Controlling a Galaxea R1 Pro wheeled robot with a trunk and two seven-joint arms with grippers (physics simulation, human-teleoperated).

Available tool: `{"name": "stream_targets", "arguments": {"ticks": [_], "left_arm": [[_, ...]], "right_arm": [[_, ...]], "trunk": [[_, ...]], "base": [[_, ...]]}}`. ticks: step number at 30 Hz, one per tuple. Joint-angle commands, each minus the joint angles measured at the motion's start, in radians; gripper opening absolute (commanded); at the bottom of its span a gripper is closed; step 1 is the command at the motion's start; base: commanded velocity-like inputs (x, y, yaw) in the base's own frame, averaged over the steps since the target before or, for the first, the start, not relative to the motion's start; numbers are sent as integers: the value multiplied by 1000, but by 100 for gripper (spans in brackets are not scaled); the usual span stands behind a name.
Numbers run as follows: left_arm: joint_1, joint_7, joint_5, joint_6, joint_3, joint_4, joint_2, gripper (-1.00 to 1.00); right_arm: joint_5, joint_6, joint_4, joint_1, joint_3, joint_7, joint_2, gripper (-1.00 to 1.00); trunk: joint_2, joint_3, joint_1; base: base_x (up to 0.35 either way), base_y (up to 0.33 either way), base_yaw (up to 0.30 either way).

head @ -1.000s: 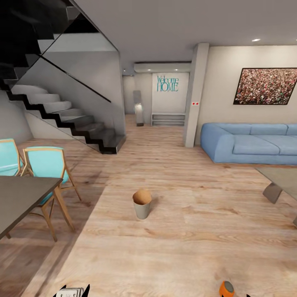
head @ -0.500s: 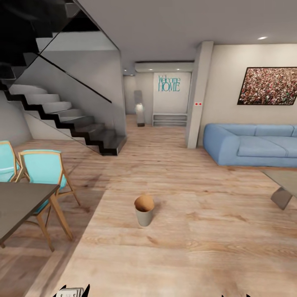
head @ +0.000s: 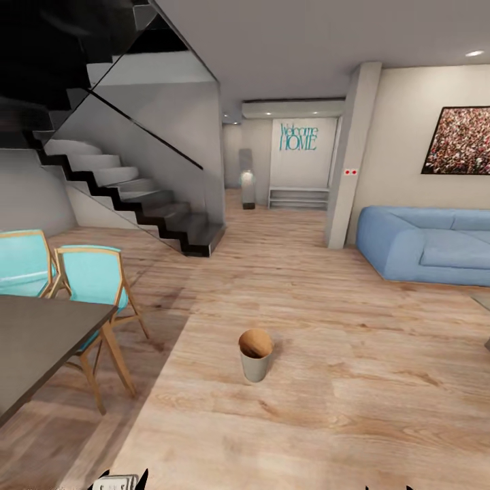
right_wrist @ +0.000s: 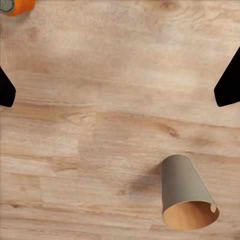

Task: Put the three can of soda from the living room inside the tash can in the kitchen.

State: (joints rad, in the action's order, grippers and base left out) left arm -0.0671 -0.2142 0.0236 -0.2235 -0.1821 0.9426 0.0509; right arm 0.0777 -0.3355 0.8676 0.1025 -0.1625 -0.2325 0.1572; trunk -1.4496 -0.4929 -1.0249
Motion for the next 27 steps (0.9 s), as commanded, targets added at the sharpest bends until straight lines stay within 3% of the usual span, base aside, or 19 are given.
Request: {"name": "stream_targets", "arguments": {"ticks": [1,17,27], "left_arm": [[0,-7,3,-1,-2,0,0,100],[0,-7,3,-1,-2,-1,0,100],[1,-7,3,0,-2,-4,0,100]], "right_arm": [[8,0,1,0,-2,-8,0,100],[8,0,-4,0,-2,-8,0,100],[8,0,-8,0,-1,-7,1,100]], "trunk": [[0,-1,0],[0,-10,0],[0,-12,0]], "base": [[26,7,87],[53,2,74],[240,0,23]]}}
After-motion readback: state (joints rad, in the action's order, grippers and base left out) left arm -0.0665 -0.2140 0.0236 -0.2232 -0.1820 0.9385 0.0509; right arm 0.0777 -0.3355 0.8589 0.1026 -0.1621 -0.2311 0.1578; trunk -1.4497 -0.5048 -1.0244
